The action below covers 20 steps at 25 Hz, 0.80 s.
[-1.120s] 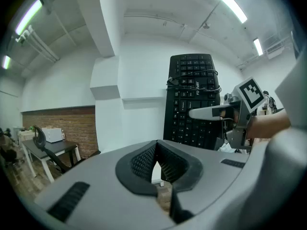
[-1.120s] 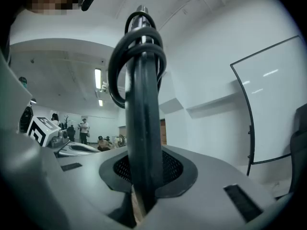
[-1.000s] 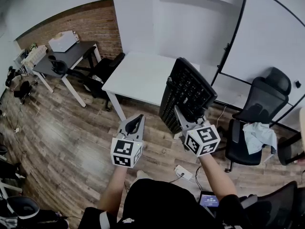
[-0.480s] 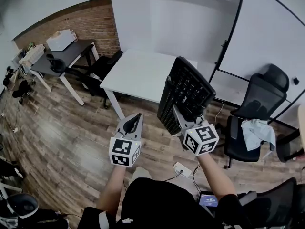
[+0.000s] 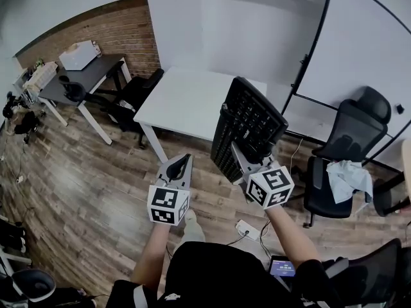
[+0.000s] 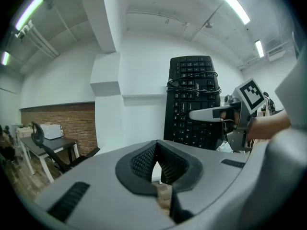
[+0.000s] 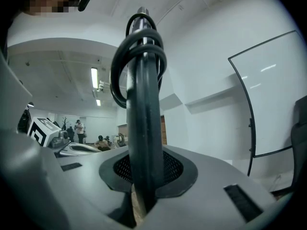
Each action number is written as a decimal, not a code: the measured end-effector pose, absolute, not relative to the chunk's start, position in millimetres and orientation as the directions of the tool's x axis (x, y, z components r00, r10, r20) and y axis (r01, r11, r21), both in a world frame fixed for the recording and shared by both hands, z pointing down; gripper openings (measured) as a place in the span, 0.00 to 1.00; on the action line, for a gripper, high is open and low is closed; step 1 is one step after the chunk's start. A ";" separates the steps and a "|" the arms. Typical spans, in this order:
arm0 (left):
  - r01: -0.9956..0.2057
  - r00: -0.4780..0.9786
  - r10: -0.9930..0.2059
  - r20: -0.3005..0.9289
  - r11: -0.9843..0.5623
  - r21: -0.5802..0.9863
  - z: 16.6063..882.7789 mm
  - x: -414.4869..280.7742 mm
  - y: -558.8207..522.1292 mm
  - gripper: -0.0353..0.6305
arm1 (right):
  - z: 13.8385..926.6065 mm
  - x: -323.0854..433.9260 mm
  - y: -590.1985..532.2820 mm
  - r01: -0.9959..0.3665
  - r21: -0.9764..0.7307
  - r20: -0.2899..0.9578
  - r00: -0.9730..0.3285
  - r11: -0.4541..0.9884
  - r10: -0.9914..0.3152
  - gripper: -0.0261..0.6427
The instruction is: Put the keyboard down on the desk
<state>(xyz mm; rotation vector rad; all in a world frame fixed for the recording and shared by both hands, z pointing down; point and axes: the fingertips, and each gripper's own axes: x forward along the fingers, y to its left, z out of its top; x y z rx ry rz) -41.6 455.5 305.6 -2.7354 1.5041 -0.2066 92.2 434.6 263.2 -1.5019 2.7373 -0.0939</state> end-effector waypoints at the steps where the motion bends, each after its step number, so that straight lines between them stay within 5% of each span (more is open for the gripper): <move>1: -0.839 0.531 -0.840 0.108 -0.539 -0.073 306.1 -43.4 448.5 0.07 | 262.9 89.5 427.7 -0.842 -0.060 0.015 -0.538 0.536 -0.843 0.19; 20: -0.823 0.560 -0.820 0.121 -0.567 -0.040 308.4 -104.4 266.6 0.07 | 265.3 23.1 247.0 -0.851 -0.092 0.064 -0.523 0.516 -0.850 0.19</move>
